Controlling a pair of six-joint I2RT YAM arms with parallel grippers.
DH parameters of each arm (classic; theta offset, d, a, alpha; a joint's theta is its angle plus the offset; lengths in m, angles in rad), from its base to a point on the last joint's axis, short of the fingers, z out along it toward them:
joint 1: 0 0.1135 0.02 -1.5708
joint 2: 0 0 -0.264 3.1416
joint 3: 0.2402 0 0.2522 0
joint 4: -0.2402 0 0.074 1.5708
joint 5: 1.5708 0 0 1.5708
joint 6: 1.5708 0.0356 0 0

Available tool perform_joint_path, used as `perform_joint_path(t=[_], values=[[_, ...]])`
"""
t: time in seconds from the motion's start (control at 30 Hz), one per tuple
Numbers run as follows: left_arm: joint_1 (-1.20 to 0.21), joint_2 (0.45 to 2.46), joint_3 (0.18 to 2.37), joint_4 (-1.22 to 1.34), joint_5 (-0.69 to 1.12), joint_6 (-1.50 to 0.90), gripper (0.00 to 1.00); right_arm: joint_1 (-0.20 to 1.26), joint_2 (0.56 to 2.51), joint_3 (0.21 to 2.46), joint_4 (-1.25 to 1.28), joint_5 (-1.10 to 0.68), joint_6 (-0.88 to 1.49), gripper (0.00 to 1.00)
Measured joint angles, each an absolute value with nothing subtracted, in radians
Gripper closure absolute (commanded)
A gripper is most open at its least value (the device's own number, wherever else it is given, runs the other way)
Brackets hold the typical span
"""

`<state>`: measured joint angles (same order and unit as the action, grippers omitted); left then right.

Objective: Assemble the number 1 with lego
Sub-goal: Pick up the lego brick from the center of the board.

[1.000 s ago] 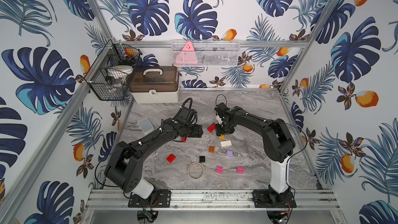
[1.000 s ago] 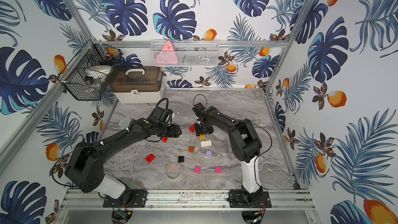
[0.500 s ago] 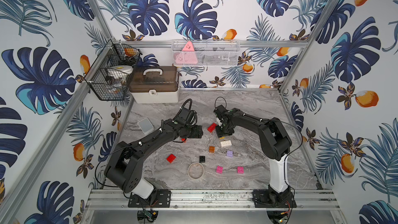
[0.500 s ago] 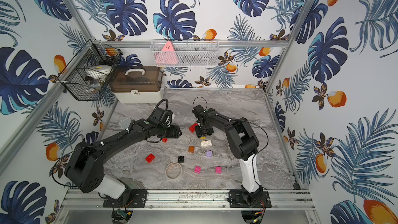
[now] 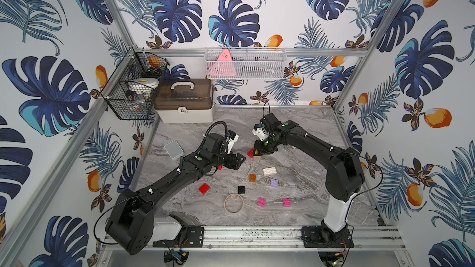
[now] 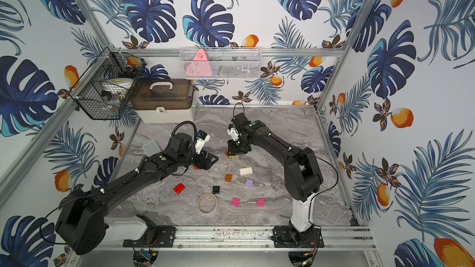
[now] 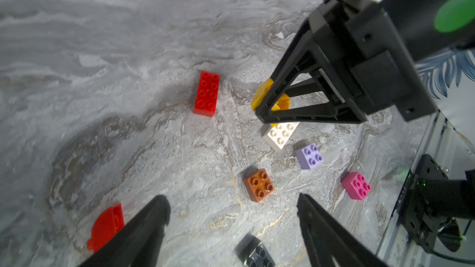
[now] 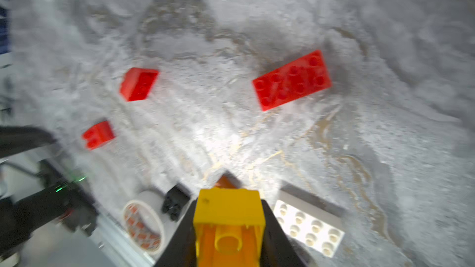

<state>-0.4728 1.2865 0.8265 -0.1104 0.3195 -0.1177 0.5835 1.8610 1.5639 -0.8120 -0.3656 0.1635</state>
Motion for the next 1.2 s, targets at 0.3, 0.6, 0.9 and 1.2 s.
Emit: perform_joint_path(t=[0.3,0.6,0.9,1.2], values=[[-0.459,1.213,0.762,0.077,0.446,0.089,0.13,0.523,1.731,1.491,-0.697,-0.823,0.231,0.72],[-0.413,1.193,0.704,0.261,0.614,0.104,0.17,0.507,1.670,1.380,-0.471,-1.110,0.368,0.71],[-0.413,1.186,0.673,0.431,0.712,0.046,0.23,0.503,1.660,1.343,-0.323,-1.192,0.464,0.71],[-0.413,1.178,0.672,0.493,0.714,0.009,0.40,0.503,1.659,1.314,-0.246,-1.221,0.535,0.73]])
